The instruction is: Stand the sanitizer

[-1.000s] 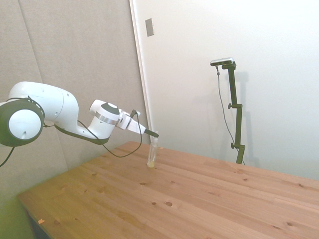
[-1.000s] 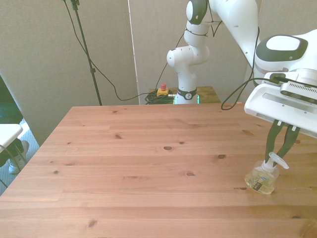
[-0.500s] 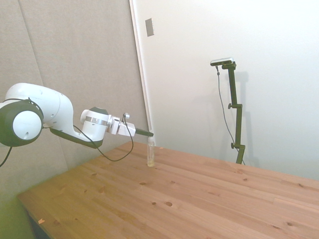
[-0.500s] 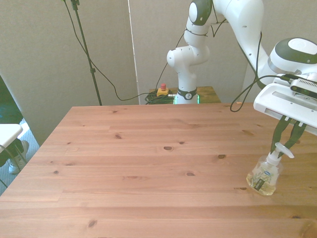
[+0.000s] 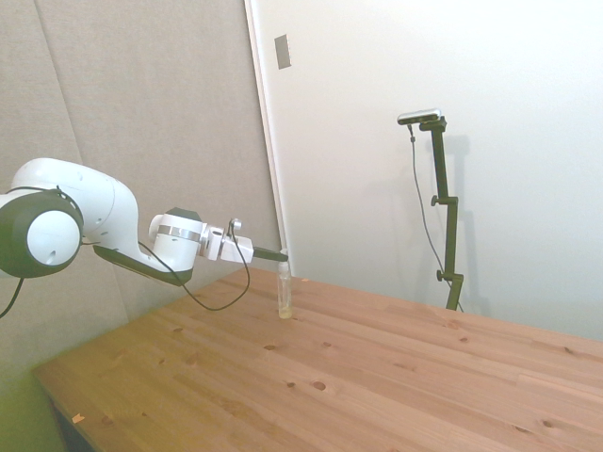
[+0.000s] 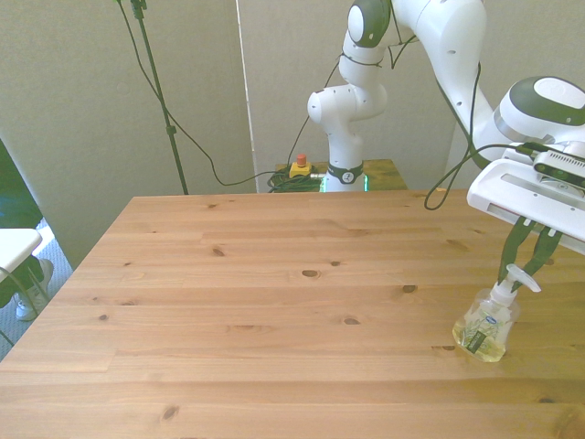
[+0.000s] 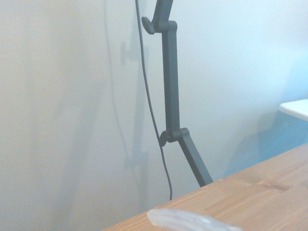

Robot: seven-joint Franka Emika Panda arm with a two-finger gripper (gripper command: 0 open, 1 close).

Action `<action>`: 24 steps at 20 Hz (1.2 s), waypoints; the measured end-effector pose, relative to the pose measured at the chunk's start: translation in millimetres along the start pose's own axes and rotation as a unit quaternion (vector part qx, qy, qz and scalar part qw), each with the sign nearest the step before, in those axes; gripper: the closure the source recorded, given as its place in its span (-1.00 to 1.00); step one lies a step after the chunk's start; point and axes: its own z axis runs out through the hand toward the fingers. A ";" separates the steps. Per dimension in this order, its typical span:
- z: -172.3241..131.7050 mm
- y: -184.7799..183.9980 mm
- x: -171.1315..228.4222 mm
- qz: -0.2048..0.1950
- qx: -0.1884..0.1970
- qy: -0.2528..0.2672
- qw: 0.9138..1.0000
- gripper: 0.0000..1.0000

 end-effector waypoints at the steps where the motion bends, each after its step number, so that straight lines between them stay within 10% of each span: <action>1: -0.5 -0.1 -0.2 0.000 0.000 -0.001 1.000 -1.00; 24: -8.6 9.6 3.6 0.000 -0.002 -0.016 1.000 -1.00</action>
